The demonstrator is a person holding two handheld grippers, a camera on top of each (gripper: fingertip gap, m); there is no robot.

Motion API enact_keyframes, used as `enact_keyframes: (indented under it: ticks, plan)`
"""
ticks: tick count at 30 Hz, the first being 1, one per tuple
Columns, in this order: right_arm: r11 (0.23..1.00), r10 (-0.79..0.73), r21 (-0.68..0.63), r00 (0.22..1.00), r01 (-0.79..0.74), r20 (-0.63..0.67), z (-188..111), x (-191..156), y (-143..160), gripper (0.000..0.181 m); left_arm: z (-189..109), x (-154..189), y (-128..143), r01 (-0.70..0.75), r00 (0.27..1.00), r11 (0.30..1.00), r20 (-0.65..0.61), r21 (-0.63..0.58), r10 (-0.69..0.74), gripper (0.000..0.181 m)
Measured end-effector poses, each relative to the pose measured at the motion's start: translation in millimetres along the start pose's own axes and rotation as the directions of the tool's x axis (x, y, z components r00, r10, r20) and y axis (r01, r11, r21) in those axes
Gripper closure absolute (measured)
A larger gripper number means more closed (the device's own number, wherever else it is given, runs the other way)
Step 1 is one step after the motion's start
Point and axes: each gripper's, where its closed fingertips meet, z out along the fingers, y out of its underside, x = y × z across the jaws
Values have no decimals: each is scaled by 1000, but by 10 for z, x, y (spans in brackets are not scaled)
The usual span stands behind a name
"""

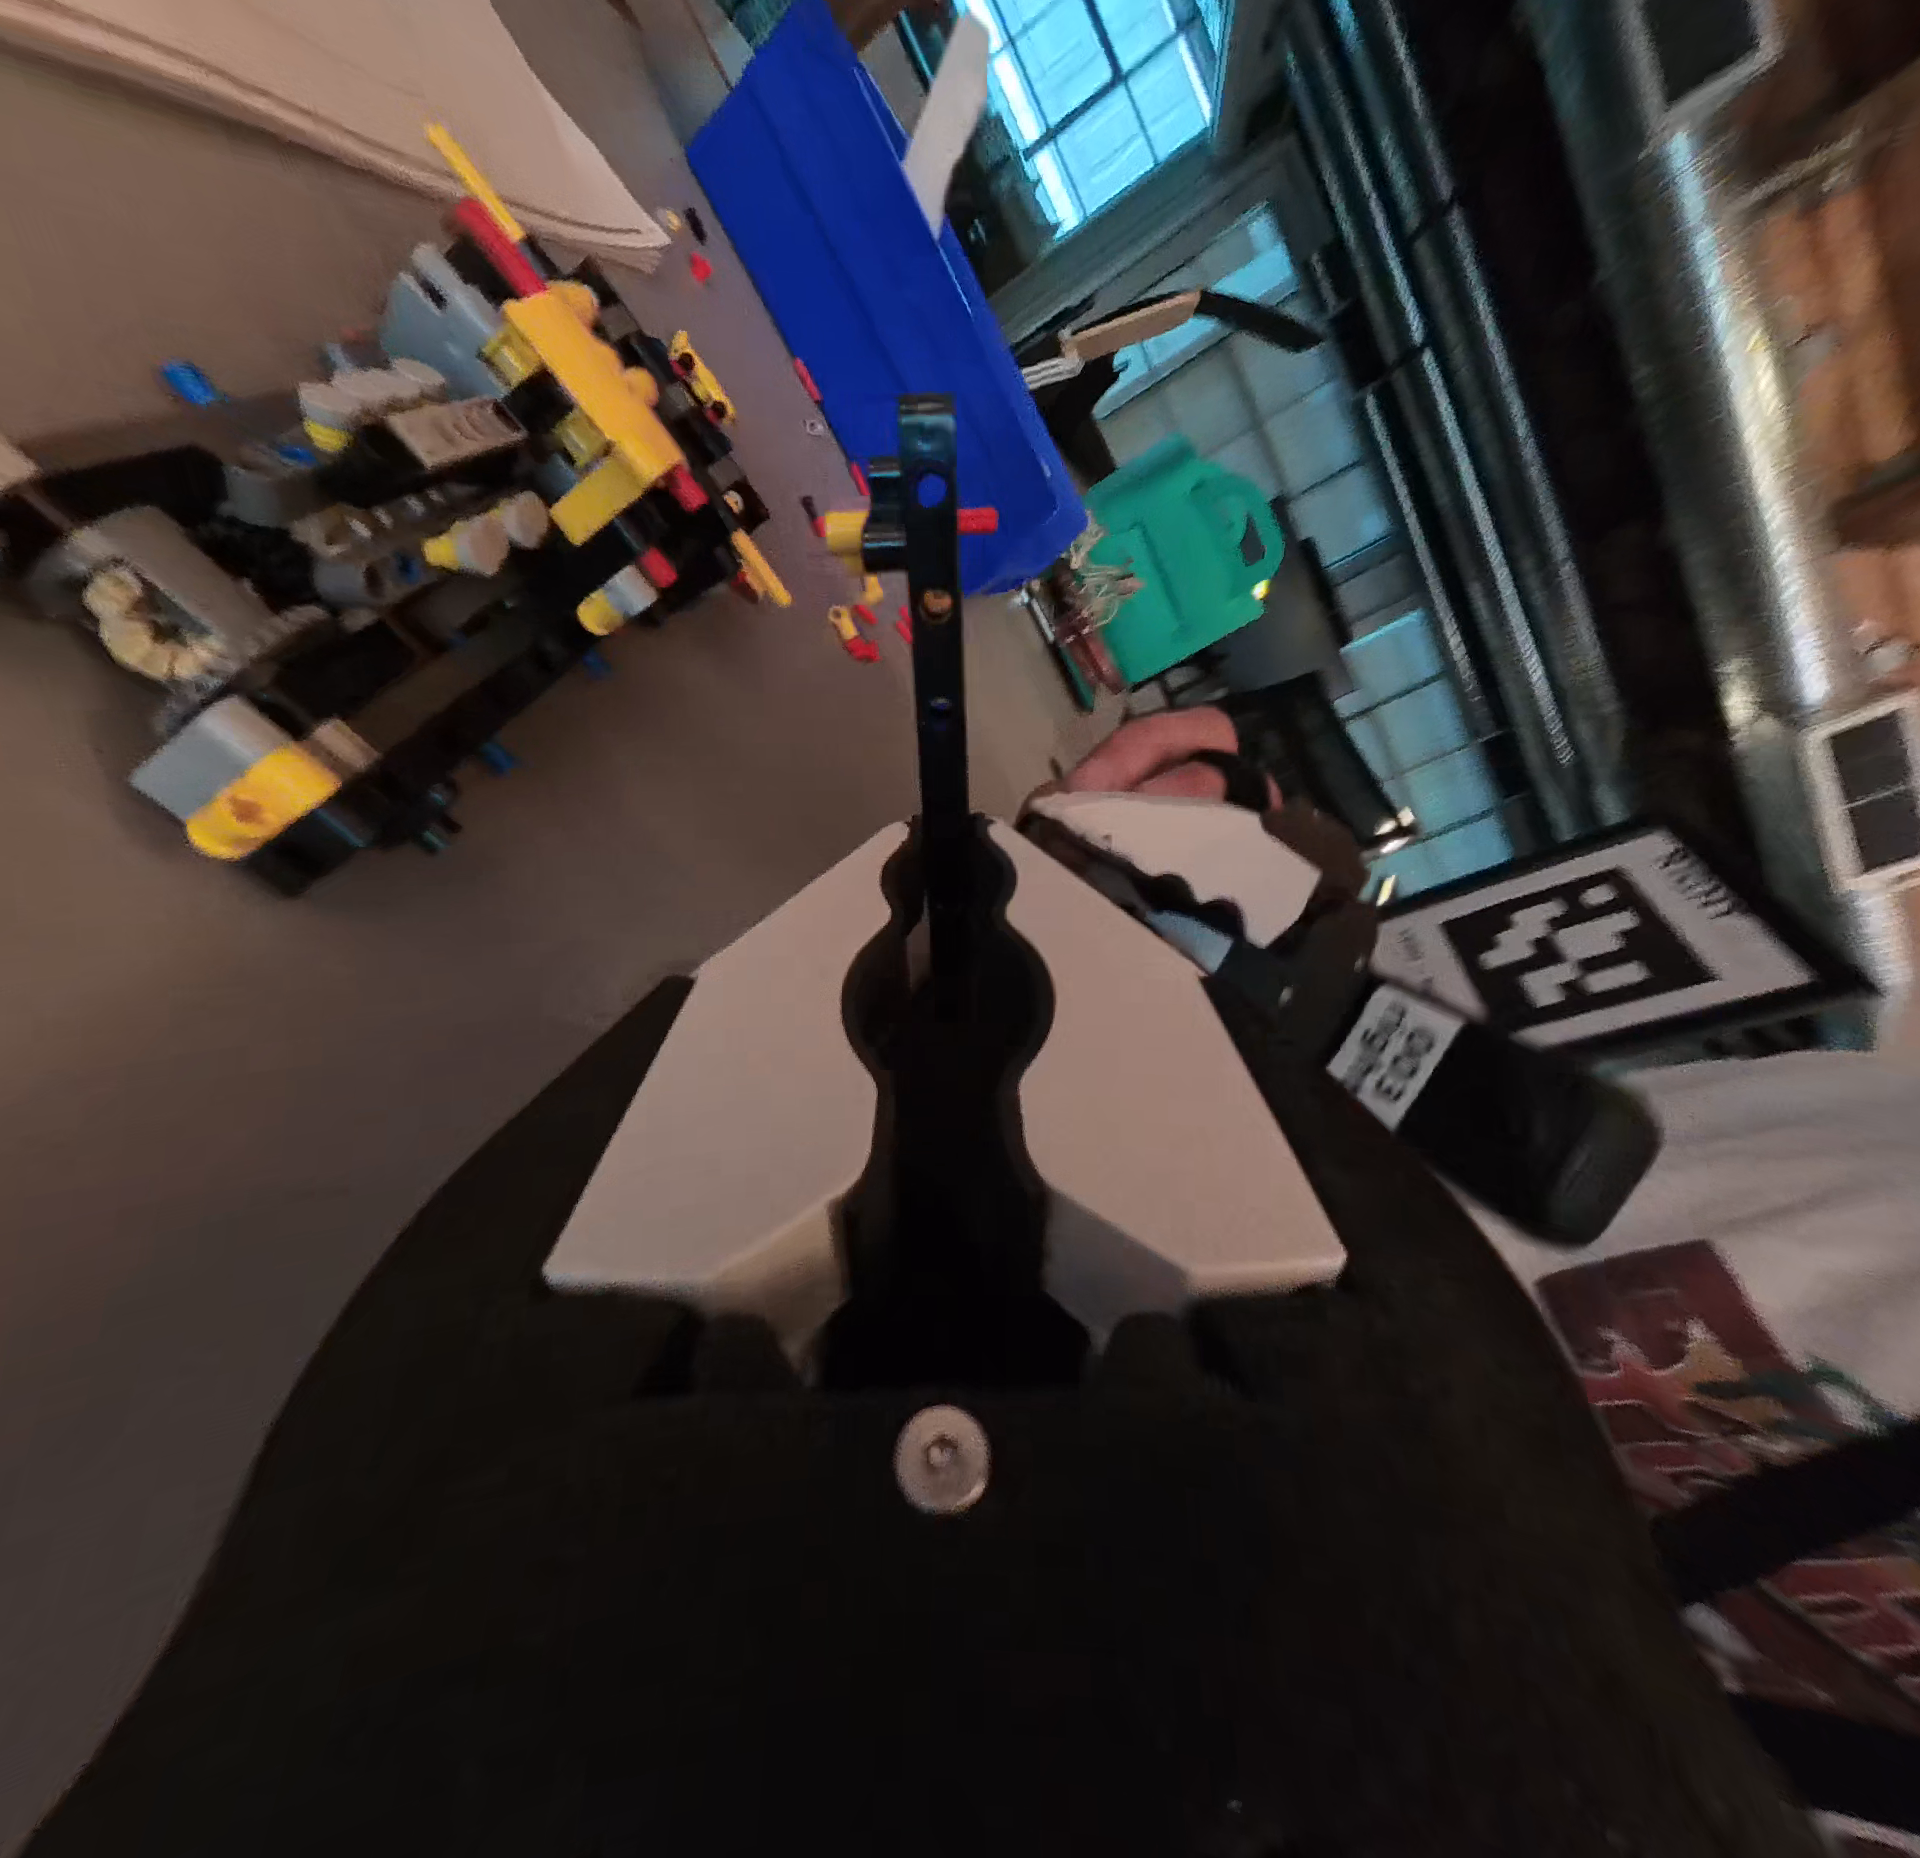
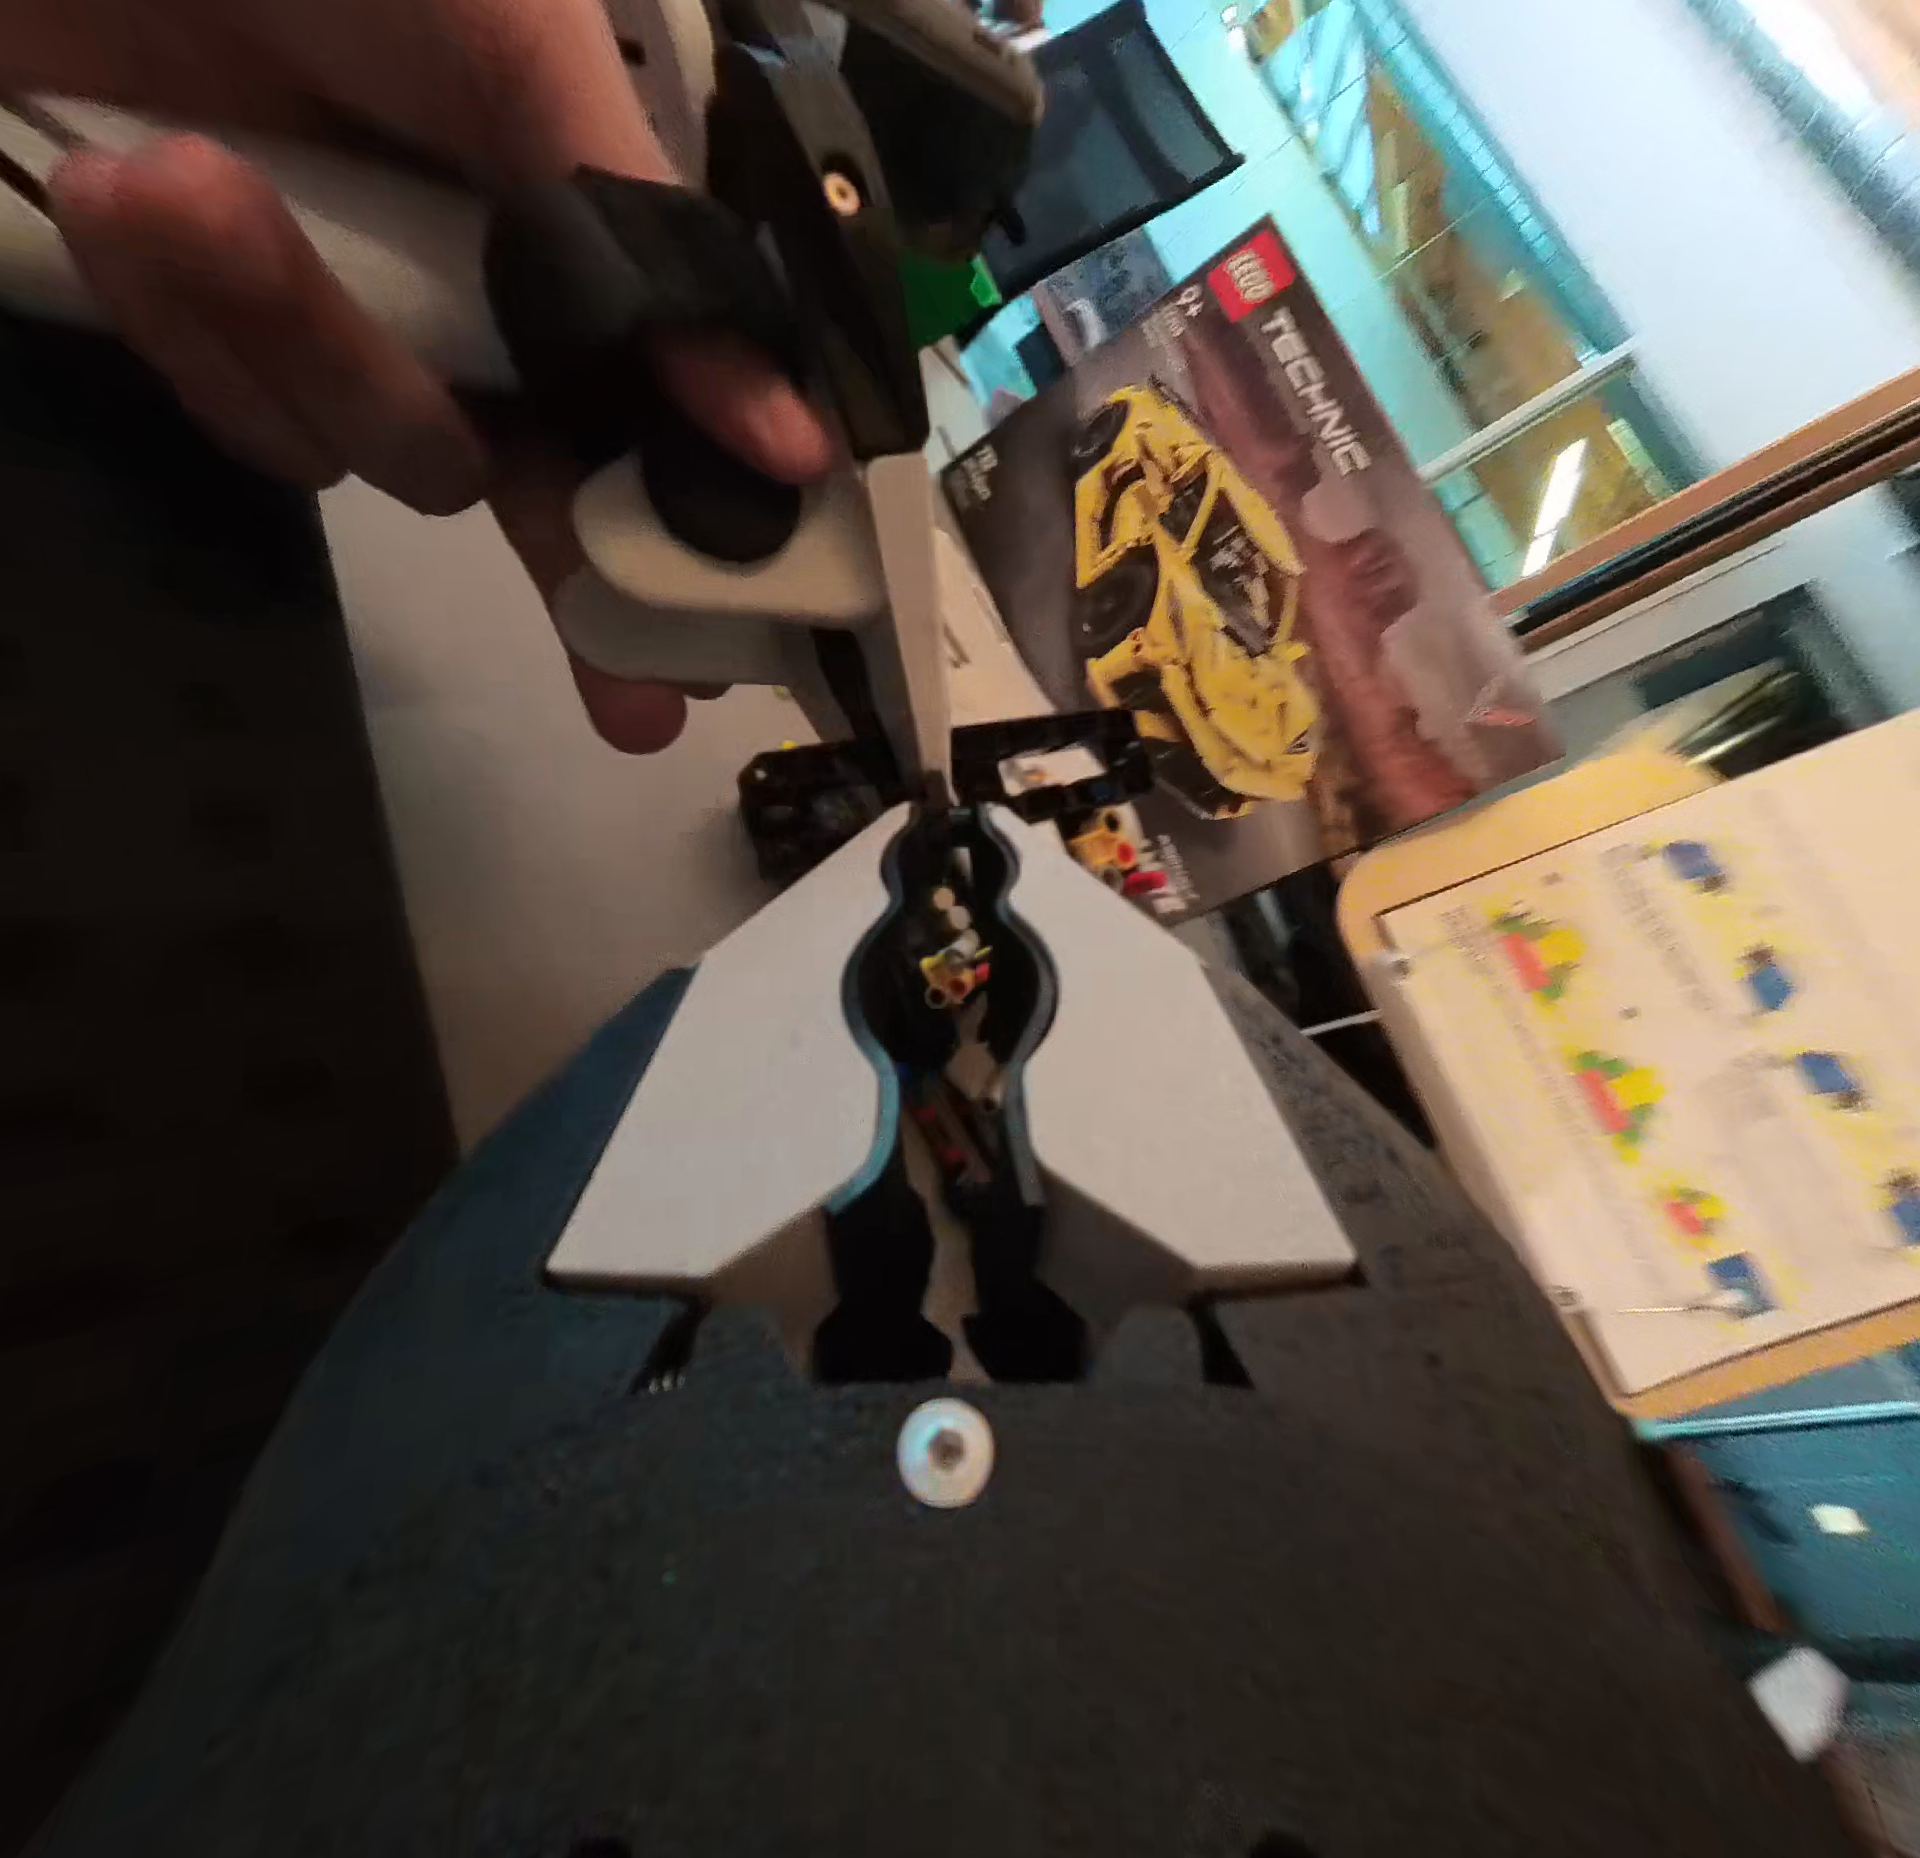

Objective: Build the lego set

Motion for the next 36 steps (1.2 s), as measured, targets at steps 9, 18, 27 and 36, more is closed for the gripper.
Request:
enact_keyframes:
  ticks: [9,18,27,36]
  plan:
    - [945,-322,-28,944,325,78,-24,21,-175,174,-67,133,-13,351,929,932,-158,89,-335,173]
    - [868,-495,53,858,493,138,-43,-10,-292,174,-77,203,24,409,905,906,-174,110,-387,173]
    - [761,-647,126,758,636,84,-65,-81,-337,175,-88,198,70,461,879,884,-179,78,-443,173]
    - [677,-734,147,677,721,55,-61,-90,-339,174,-123,188,65,440,893,894,-148,81,-426,173]
